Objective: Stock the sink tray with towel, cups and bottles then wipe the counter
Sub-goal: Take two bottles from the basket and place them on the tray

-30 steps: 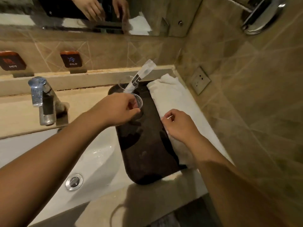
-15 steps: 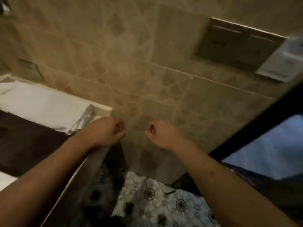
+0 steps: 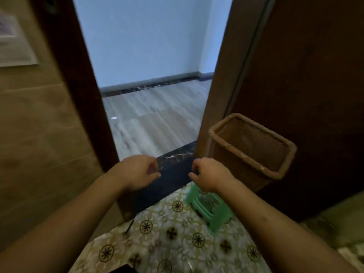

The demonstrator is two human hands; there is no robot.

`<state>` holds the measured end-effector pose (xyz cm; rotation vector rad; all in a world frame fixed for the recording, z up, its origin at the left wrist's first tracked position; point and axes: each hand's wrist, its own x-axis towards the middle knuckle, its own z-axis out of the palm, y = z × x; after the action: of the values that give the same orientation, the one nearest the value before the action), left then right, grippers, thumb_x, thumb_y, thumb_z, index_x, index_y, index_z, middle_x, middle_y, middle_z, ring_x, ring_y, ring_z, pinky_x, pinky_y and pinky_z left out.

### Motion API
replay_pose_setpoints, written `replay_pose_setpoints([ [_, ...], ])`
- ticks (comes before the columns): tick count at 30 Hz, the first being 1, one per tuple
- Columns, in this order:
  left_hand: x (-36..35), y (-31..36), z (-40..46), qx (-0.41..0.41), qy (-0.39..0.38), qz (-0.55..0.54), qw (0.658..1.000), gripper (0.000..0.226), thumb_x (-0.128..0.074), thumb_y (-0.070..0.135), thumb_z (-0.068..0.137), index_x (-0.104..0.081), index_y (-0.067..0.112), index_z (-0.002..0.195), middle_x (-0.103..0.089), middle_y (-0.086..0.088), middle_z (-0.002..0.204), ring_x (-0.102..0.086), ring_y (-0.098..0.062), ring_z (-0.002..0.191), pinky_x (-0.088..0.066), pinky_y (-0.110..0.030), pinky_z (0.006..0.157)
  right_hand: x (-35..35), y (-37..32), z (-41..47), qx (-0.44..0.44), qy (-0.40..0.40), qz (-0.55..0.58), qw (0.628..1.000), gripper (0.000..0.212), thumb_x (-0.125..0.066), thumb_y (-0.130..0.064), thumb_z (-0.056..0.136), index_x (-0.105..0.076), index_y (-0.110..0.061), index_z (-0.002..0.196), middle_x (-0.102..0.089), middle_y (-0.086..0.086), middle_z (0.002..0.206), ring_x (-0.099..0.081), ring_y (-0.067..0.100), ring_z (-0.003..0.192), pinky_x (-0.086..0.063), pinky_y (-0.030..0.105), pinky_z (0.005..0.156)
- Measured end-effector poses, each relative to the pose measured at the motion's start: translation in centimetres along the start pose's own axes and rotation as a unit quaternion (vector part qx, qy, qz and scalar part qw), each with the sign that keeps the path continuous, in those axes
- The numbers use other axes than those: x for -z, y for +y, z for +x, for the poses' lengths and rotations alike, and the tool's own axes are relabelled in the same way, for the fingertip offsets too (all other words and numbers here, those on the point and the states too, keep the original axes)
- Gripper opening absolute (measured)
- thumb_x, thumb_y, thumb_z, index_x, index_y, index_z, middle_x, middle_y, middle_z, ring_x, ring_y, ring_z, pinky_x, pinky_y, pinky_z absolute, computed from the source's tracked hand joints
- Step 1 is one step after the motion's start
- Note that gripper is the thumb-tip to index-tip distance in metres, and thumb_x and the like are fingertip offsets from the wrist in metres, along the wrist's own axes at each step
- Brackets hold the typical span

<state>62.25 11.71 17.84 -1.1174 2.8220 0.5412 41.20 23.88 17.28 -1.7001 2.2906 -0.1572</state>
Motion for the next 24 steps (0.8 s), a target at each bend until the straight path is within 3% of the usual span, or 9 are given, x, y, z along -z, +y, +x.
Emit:
replay_pose_setpoints([
  [8, -0.5, 12.6, 15.3, -0.127, -0.040, 0.026, 0.991, 0.020, -0.063, 0.050, 0.086, -0.063, 0.033, 0.096, -0.065, 0.010, 0.091, -0.061, -0.010, 0.083, -0.054, -0.034, 0.077, 4.0, 16.0, -0.5, -0.141, 0.024, 0.027, 0.989, 0.027, -0.060, -0.044, 0.092, -0.066, -0.022, 0.105, -0.066, -0.002, 0.100, -0.064, 0.020, 0.092, -0.055, 0.038, 0.077],
  [13, -2.1, 17.5, 26.6, -0.184, -0.067, 0.001, 0.981, 0.016, -0.064, 0.049, 0.087, -0.063, 0.034, 0.094, -0.064, 0.009, 0.090, -0.062, -0.013, 0.084, -0.054, -0.038, 0.079, 4.9, 24.5, 3.2, -0.197, 0.010, 0.041, 0.979, 0.022, -0.059, -0.044, 0.092, -0.065, -0.024, 0.098, -0.064, -0.004, 0.092, -0.061, 0.015, 0.083, -0.049, 0.032, 0.062],
  [17, -4.2, 20.0, 36.1, -0.195, -0.075, -0.016, 0.978, 0.018, -0.063, 0.049, 0.088, -0.065, 0.033, 0.094, -0.064, 0.010, 0.090, -0.060, -0.011, 0.084, -0.049, -0.032, 0.073, 4.9, 31.1, 7.6, -0.229, -0.001, 0.045, 0.972, 0.021, -0.059, -0.044, 0.093, -0.064, -0.024, 0.099, -0.065, -0.004, 0.096, -0.061, 0.017, 0.089, -0.050, 0.033, 0.068],
  [20, -6.2, 21.1, 42.0, -0.191, -0.106, -0.027, 0.976, 0.015, -0.063, 0.045, 0.089, -0.065, 0.031, 0.092, -0.066, 0.010, 0.087, -0.061, -0.010, 0.083, -0.051, -0.035, 0.078, 4.6, 35.2, 10.7, -0.256, -0.034, 0.071, 0.963, 0.017, -0.059, -0.040, 0.094, -0.064, -0.025, 0.099, -0.066, -0.003, 0.098, -0.062, 0.018, 0.091, -0.055, 0.037, 0.075],
  [24, -8.7, 22.1, 48.4, -0.171, -0.167, -0.016, 0.971, 0.018, -0.061, 0.039, 0.090, -0.066, 0.021, 0.092, -0.069, 0.005, 0.091, -0.061, -0.013, 0.085, -0.049, -0.033, 0.077, 3.2, 39.4, 14.4, -0.276, -0.063, 0.106, 0.953, 0.014, -0.060, -0.039, 0.094, -0.064, -0.026, 0.091, -0.067, -0.004, 0.092, -0.063, 0.017, 0.087, -0.055, 0.036, 0.074],
])
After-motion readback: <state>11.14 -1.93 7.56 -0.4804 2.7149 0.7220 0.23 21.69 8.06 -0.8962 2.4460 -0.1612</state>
